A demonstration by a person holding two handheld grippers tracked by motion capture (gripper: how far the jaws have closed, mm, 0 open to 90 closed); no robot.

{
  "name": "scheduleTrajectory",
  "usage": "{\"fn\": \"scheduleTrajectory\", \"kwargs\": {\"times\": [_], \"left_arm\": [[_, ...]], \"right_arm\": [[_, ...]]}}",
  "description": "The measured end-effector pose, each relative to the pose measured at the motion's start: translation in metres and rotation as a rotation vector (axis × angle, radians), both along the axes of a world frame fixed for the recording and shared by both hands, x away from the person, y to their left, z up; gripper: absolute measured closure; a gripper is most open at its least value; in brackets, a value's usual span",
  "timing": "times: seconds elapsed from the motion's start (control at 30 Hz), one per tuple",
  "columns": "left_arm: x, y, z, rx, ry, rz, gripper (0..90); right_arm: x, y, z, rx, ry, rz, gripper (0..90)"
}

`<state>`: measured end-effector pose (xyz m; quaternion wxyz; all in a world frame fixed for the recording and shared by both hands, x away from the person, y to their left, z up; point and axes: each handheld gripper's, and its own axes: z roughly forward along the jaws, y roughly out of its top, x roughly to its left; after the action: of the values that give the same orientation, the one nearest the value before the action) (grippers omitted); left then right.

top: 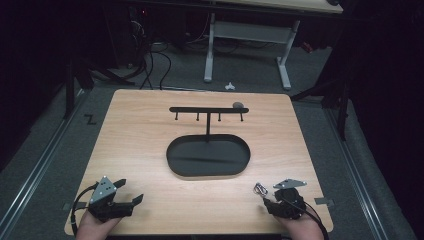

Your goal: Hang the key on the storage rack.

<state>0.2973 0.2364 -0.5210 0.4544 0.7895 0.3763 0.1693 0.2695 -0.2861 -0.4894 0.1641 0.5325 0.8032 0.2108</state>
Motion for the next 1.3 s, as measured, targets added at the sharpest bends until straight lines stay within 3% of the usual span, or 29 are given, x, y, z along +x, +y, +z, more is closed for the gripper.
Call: {"fn": "scheduleTrajectory", "kwargs": {"times": [0.37,0.57,0.6,0.77,0.8,1.07,1.17,1.3], "left_arm": [[0.000,0.000,0.000,0.000,0.002,-0.009,15.0],[0.000,-0.001,0.000,0.000,0.004,-0.015,15.0],[0.000,-0.001,0.000,-0.003,0.007,-0.016,15.0],[0.000,-0.003,0.000,0.000,0.006,-0.024,15.0],[0.000,-0.003,0.000,0.001,0.005,-0.025,15.0],[0.000,-0.003,0.000,-0.001,0.006,-0.030,15.0],[0.000,-0.003,0.001,-0.004,0.005,-0.031,15.0],[0.001,-0.004,0.000,-0.007,0.007,-0.034,15.0]], "right_arm": [[0.015,0.008,0.012,-0.068,0.075,0.042,54.0],[0.023,0.013,0.015,-0.074,0.128,0.050,56.1],[0.027,0.014,0.015,-0.086,0.158,0.060,56.0],[0.035,0.018,0.013,-0.135,0.204,0.075,55.4],[0.038,0.021,0.012,-0.176,0.221,0.086,54.2],[0.054,0.035,0.013,-0.221,0.235,0.096,52.3],[0.062,0.042,0.015,-0.276,0.243,0.121,54.7],[0.068,0.046,0.015,-0.313,0.267,0.136,56.5]]}}
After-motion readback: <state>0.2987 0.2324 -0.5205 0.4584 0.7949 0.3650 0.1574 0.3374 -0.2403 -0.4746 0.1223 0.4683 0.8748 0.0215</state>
